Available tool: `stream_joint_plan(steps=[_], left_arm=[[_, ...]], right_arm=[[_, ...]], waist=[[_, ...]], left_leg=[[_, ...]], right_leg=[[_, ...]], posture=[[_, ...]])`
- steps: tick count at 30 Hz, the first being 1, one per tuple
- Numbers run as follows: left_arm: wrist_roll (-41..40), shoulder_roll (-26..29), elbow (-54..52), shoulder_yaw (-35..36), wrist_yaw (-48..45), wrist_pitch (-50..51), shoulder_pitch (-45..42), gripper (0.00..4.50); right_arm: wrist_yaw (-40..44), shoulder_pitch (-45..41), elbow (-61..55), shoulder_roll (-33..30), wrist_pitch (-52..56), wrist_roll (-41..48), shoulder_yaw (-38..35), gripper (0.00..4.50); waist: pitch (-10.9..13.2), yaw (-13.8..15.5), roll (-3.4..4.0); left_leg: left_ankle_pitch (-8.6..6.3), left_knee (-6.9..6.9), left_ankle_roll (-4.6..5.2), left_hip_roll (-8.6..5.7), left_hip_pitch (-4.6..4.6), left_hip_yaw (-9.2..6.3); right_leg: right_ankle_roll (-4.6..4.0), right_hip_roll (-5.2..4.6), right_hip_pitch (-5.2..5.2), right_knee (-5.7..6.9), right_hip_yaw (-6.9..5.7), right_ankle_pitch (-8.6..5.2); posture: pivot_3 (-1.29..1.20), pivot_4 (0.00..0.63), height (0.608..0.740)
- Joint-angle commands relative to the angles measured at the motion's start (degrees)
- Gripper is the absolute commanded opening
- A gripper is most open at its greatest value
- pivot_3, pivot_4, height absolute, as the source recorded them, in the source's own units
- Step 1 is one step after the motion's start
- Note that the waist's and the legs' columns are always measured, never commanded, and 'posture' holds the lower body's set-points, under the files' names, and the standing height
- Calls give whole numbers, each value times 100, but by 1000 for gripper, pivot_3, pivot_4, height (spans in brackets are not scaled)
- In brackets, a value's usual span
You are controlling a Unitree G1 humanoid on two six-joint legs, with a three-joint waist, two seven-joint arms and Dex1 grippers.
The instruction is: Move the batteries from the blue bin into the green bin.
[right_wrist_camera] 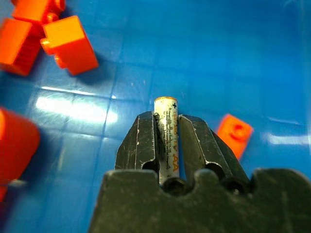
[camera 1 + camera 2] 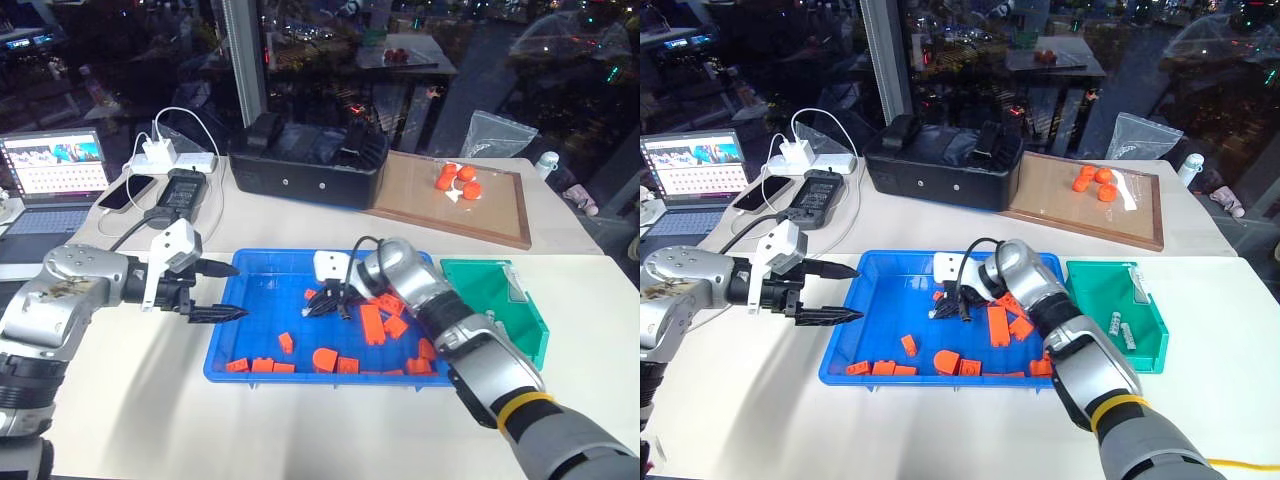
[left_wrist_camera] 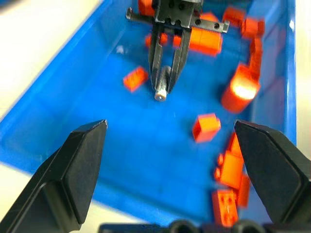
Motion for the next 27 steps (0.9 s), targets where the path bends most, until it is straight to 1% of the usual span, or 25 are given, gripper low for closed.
stream_joint_plan(steps=[1,3,4,7,8,11,13,16,19,21,23,24,26,27], left_arm=[[-308,-213,-97,39,-36,153,-321,4500],[-432,-470,-61,-17,16,251,-501,4500],[-430,-638,-32,-120,36,237,-618,4500],[-485,-1046,66,-274,20,252,-904,4500],[-519,-1185,108,-305,20,263,-1017,4500],[-592,-1543,260,-381,32,284,-1346,4500],[-586,-1699,355,-428,4,270,-1501,4500],[-486,-1830,435,-577,-95,190,-1625,4500],[-347,-1907,487,-747,-142,81,-1698,4500],[-205,-1911,584,-810,-146,-46,-1734,4500],[-93,-1900,663,-849,-154,-166,-1755,4500],[-66,-1903,680,-851,-164,-209,-1754,4500],[-26,-1913,691,-837,-156,-278,-1739,4500],[-12,-1917,692,-827,-140,-304,-1730,4500]], right_arm=[[237,80,-1453,-703,1117,565,-636,336],[208,162,-1951,-1248,1748,801,-1016,336],[225,290,-2159,-1699,1950,845,-1239,336],[165,734,-2499,-2788,2107,776,-1603,336],[102,893,-2525,-3072,2151,784,-1738,336],[-60,1388,-2546,-3640,2394,967,-2187,336],[-155,1706,-2524,-3821,2494,1086,-2429,336],[-500,2108,-2369,-3843,2538,1124,-2612,336],[-991,2516,-2133,-3759,2307,891,-2503,336],[-1228,2627,-2025,-3680,2229,826,-2421,336],[-1343,2659,-2021,-3636,2238,831,-2369,1350],[-1382,2654,-2032,-3625,2273,852,-2358,1593],[-1423,2641,-2078,-3670,2304,883,-2345,2346],[-1430,2639,-2108,-3709,2302,887,-2340,2647]], waist=[[0,1,0],[0,25,0],[0,36,0],[1,129,-1],[1,133,-1],[0,89,0],[-1,37,2],[-4,-36,9],[-3,-37,9],[-3,-35,10],[-1,-33,13],[0,-34,16],[0,-24,18],[0,-17,18]], left_leg=[[0,-1,0,0,1,-3],[0,-2,1,-3,1,-4],[0,-1,1,-3,1,-2],[0,7,1,-10,-9,6],[-1,11,1,-9,-8,10],[-1,11,2,-9,-18,15],[-1,12,4,-10,-18,11],[-3,9,7,-9,-8,0],[-3,5,8,-11,4,-11],[-3,7,8,-12,4,-10],[-3,10,8,-13,3,-11],[-3,12,8,-13,3,-11],[-3,13,8,-14,3,-14],[-3,13,8,-14,2,-16]], right_leg=[[0,1,2,-2,0,0],[2,0,5,-4,-2,-1],[3,0,6,-5,-3,-2],[8,-8,7,-17,-16,-3],[8,-9,2,-27,-18,-2],[8,-10,5,-33,-6,-2],[9,-3,7,-32,-2,-1],[10,9,9,-29,16,-1],[12,11,17,-28,23,-2],[15,10,17,-28,24,-2],[18,9,17,-28,27,0],[20,9,16,-28,30,1],[22,9,16,-29,32,2],[23,10,17,-30,31,2]], posture=[[0,150,740],[0,150,740],[0,150,740],[0,150,740],[0,150,740],[0,150,740],[0,150,740],[0,150,740],[0,150,740],[0,150,740],[0,150,740],[0,150,740],[0,150,740],[0,150,740]])
